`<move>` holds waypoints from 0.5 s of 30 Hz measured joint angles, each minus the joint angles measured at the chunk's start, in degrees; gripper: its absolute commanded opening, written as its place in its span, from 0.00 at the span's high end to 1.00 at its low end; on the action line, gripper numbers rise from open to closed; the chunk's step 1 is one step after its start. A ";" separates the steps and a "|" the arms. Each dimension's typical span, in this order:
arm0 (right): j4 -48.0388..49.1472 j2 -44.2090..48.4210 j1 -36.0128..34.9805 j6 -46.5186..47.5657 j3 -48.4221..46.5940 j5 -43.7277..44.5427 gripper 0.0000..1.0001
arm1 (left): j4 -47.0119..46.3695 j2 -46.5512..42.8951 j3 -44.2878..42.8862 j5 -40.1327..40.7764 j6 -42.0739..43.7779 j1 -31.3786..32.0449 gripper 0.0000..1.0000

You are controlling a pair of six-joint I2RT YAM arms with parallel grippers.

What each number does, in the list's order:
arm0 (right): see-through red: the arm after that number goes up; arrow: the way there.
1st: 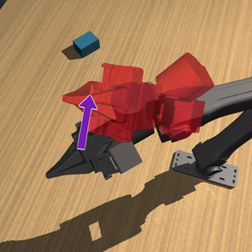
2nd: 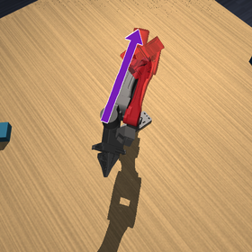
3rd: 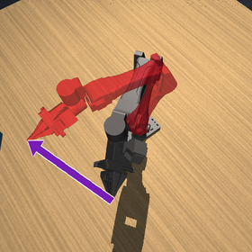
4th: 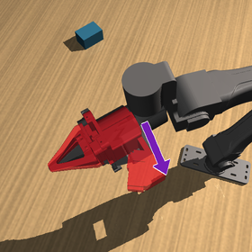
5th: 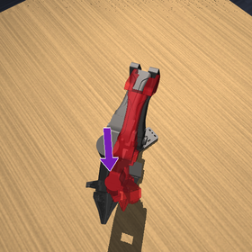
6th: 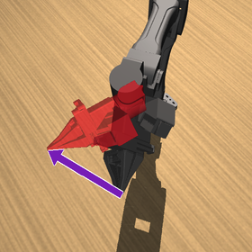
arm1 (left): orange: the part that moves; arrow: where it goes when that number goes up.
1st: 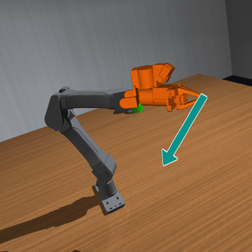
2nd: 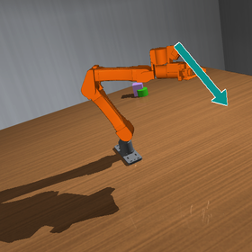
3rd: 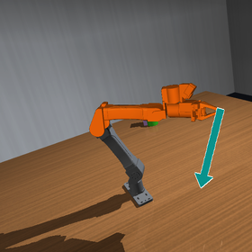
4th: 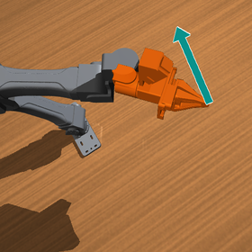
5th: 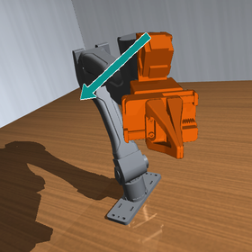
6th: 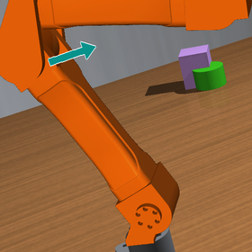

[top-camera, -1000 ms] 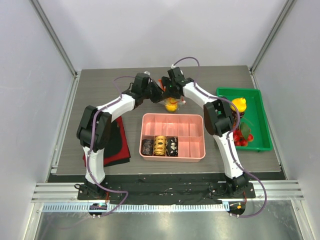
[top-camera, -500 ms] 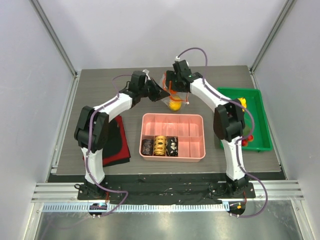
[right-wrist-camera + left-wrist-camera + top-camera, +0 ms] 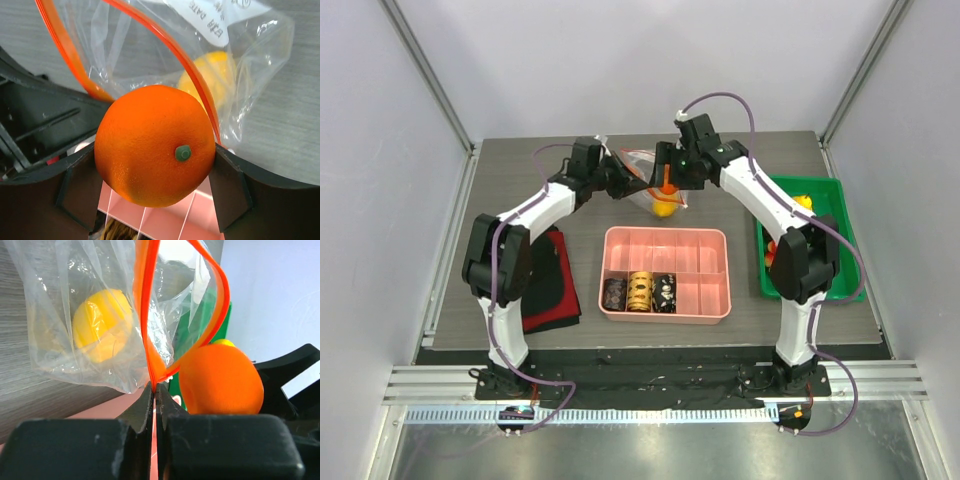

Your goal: Open the zip-top bag and remove the fake food

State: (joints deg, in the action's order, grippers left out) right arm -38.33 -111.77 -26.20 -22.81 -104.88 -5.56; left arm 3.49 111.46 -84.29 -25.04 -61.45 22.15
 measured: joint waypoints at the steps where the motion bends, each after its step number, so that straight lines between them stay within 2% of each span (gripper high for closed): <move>1: -0.66 0.31 0.00 0.00 0.11 -0.37 0.98 | 0.22 0.00 -0.02 -0.02 0.20 0.00 1.00; 5: -2.71 3.54 0.72 -0.33 1.42 -0.20 0.94 | 1.01 -0.02 -0.02 -0.04 0.63 0.02 1.00; 8: -4.50 8.87 3.80 -0.96 2.54 1.22 0.92 | 1.18 -0.02 -0.02 -0.07 0.66 0.07 1.00; 12: -6.29 19.02 13.44 -1.70 8.04 4.33 0.91 | 1.46 -0.02 -0.81 -0.11 0.66 0.11 1.00; 15: -8.11 26.10 23.98 -2.12 14.78 6.58 0.88 | 1.44 -0.02 -1.90 -0.17 0.63 0.33 1.00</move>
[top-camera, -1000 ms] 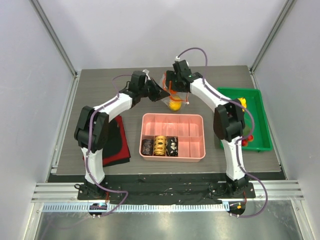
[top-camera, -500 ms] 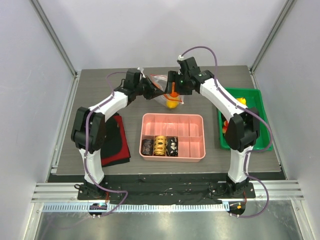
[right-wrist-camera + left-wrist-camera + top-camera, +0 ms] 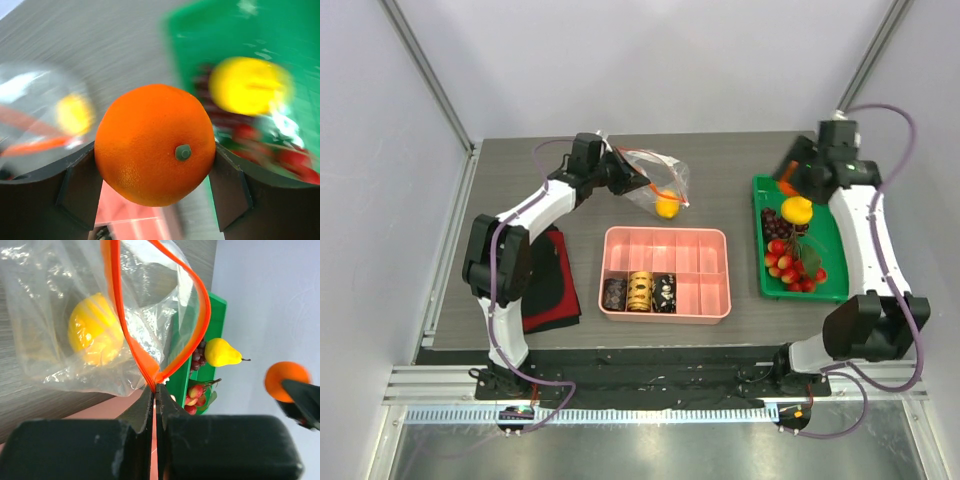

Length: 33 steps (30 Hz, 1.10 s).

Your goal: Open the zip-top bag and remove the fake food

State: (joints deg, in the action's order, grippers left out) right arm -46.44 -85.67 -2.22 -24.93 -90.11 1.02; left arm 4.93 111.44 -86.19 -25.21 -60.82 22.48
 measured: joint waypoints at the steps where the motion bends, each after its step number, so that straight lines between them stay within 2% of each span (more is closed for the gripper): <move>1: -0.76 1.66 3.54 -0.24 2.29 1.05 0.87 | -0.07 0.00 -0.26 -0.07 0.00 0.02 1.00; 4: -3.43 3.87 10.27 -0.76 7.48 5.81 0.85 | -0.13 0.00 -0.70 -0.28 -0.04 0.26 1.00; 8: -5.03 3.06 11.28 -0.72 11.08 9.81 0.77 | -0.33 0.00 -0.81 -0.63 -0.17 0.76 1.00; 10: -4.63 1.77 12.11 -0.61 11.87 10.51 0.77 | -0.37 0.00 -0.81 -0.83 -0.22 1.05 1.00; 14: -2.43 -4.07 15.47 -0.63 12.07 10.38 0.72 | -1.05 0.00 -0.79 -1.09 -0.28 1.79 1.00; 16: -1.16 -7.50 16.57 -0.59 11.98 10.38 0.62 | -1.53 0.00 -0.79 -1.31 -0.33 2.27 1.00; 17: -0.87 -8.79 16.85 -0.50 11.89 10.40 0.41 | -1.70 0.00 -0.79 -1.42 -0.35 2.60 1.00; 19: -0.28 -12.35 17.09 0.13 11.54 10.47 0.29 | -2.03 0.00 -0.79 -1.51 -0.42 3.41 1.00; 20: -0.26 -12.92 17.07 0.50 11.43 10.49 0.20 | -2.10 0.00 -0.79 -1.60 -0.44 3.65 1.00; 22: -0.42 -13.40 17.07 1.05 11.08 10.56 0.13 | -2.16 0.00 -0.79 -1.70 -0.46 3.89 1.00; 23: -0.55 -13.38 17.03 1.09 10.80 10.58 0.05 | -2.16 0.00 -0.79 -1.84 -0.44 4.09 1.00; 26: -0.55 -12.90 16.65 1.42 9.92 11.23 0.01 | -2.25 0.00 -0.79 -1.86 -0.46 4.24 1.00; 33: -2.54 -8.04 13.88 2.23 9.60 14.78 0.00 | -2.38 0.04 -0.85 -1.86 -0.68 4.24 1.00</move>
State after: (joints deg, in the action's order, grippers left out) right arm -48.97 -93.71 11.66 -22.70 -80.51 15.79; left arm 2.55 111.48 -87.05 -27.07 -61.49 26.72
